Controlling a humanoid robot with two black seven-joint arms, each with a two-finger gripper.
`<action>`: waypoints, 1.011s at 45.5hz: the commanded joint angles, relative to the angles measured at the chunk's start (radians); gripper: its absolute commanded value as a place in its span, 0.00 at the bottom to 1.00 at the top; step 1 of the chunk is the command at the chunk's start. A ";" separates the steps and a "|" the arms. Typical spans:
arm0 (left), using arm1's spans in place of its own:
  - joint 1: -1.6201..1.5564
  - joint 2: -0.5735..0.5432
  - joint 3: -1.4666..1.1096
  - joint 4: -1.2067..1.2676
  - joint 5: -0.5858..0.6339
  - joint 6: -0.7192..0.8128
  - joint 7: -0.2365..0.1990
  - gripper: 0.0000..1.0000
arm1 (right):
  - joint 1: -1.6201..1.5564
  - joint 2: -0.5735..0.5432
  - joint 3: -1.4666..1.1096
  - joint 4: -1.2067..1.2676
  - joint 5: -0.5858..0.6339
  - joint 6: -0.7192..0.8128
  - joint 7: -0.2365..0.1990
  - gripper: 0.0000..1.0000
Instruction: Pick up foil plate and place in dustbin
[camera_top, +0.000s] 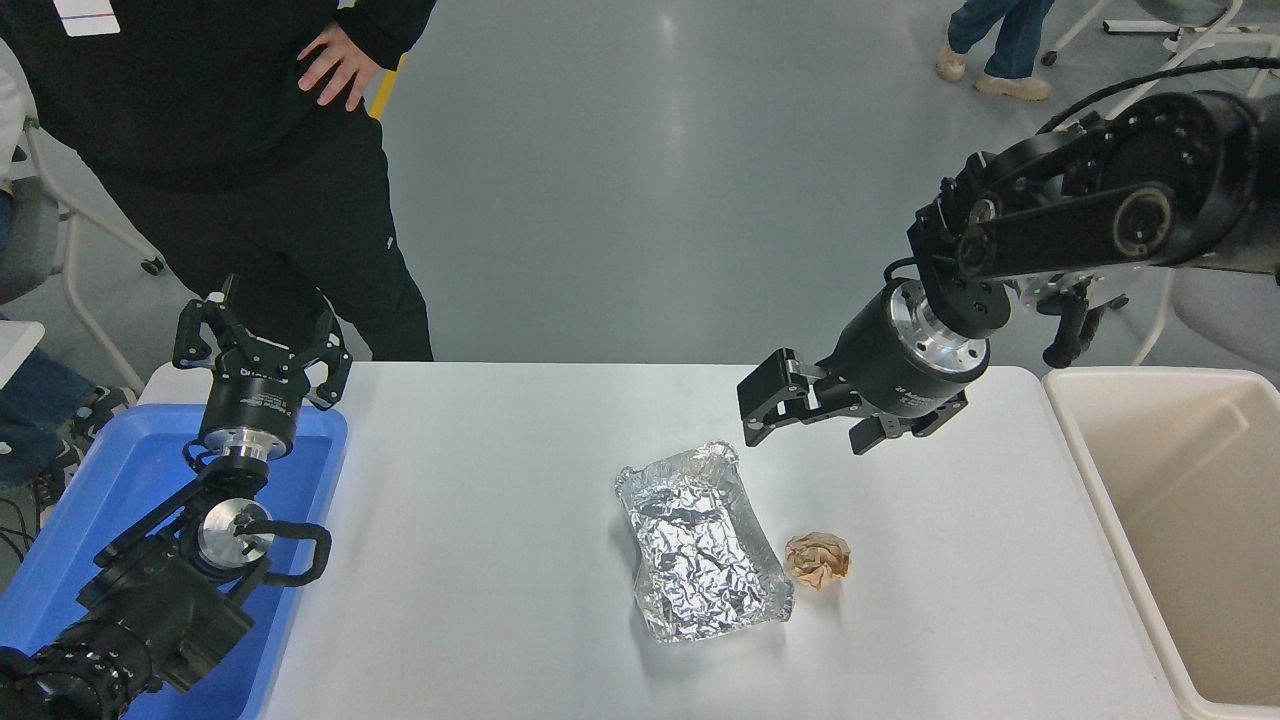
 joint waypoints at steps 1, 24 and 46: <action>0.000 0.000 0.000 0.000 0.000 0.000 0.000 0.99 | -0.012 -0.002 -0.002 -0.031 0.000 0.000 0.000 1.00; 0.000 0.000 0.000 0.000 0.000 0.000 0.000 0.99 | -0.041 -0.023 -0.002 -0.031 0.038 0.009 0.002 1.00; 0.000 0.000 0.000 0.000 0.000 0.000 0.000 0.99 | -0.165 0.009 0.096 -0.045 0.028 -0.086 0.002 1.00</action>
